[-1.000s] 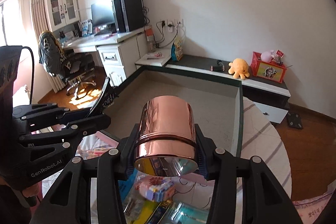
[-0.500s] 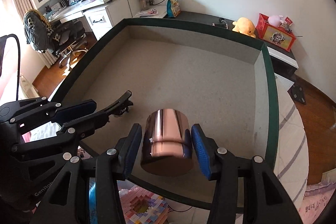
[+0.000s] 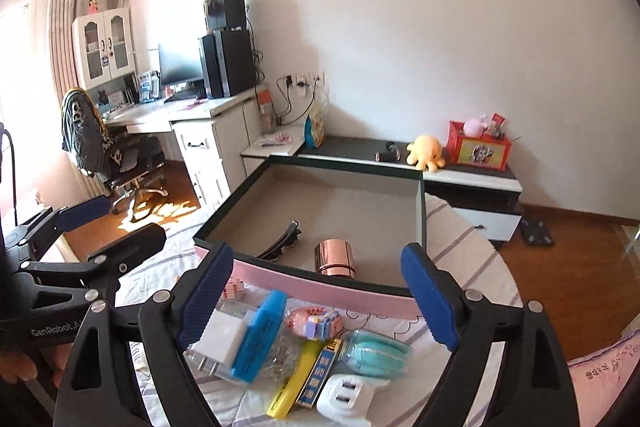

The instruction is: Organize rigid objects

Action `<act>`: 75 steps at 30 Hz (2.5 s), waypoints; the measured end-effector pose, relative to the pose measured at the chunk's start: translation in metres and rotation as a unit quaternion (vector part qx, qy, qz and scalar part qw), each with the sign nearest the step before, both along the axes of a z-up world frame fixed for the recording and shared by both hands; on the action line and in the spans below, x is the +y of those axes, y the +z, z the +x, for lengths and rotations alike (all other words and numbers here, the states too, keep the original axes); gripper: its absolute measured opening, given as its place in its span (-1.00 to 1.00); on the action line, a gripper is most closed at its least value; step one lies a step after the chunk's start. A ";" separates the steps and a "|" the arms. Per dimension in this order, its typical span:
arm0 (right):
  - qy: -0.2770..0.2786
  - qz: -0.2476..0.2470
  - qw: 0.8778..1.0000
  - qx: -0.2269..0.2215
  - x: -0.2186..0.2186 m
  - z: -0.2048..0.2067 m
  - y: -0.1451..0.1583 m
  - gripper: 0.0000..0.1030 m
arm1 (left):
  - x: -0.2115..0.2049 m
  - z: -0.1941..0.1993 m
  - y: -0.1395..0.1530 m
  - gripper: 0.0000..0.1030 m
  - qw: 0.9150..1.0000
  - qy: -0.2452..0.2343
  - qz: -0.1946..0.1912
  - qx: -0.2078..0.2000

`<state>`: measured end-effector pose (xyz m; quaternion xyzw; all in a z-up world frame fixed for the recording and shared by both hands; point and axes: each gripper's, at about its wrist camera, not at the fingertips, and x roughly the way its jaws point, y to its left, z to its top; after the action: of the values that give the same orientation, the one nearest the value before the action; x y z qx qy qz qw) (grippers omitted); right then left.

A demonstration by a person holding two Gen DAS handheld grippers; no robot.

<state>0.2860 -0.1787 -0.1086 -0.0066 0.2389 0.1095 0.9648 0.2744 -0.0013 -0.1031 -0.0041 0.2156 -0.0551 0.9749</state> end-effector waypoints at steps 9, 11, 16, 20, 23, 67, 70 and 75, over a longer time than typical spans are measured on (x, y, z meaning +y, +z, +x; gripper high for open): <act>-0.040 0.007 0.996 -0.075 0.005 -0.105 0.021 1.00 | 0.008 -0.102 0.018 1.00 0.997 0.023 0.019 -0.065; -0.044 0.011 0.996 -0.082 0.005 -0.121 0.025 1.00 | 0.006 -0.116 0.023 1.00 0.997 0.024 0.026 -0.075; -0.056 0.009 0.993 -0.106 0.005 -0.154 0.036 1.00 | 0.006 -0.144 0.038 1.00 0.994 0.028 0.026 -0.099; -0.058 0.008 0.990 -0.125 0.008 -0.175 0.046 1.00 | 0.005 -0.162 0.046 1.00 0.993 0.032 0.025 -0.114; -0.059 0.008 0.989 -0.135 0.006 -0.187 0.048 1.00 | 0.007 -0.173 0.052 1.00 0.991 0.034 0.024 -0.124; -0.072 0.009 0.997 0.040 -0.013 -0.097 -0.071 1.00 | 0.041 -0.064 -0.089 1.00 0.993 0.026 0.035 0.106; -0.078 0.010 0.995 0.066 -0.020 -0.084 -0.088 1.00 | 0.034 -0.048 -0.104 1.00 0.992 0.014 0.033 0.124; -0.086 0.012 0.991 0.098 -0.034 -0.064 -0.111 1.00 | 0.026 -0.017 -0.123 1.00 0.989 0.014 0.044 0.142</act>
<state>0.2216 -0.2123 -0.2192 0.0361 0.3307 0.0291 0.9426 0.2579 0.0250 -0.2263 0.0279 0.3542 -0.0312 0.9342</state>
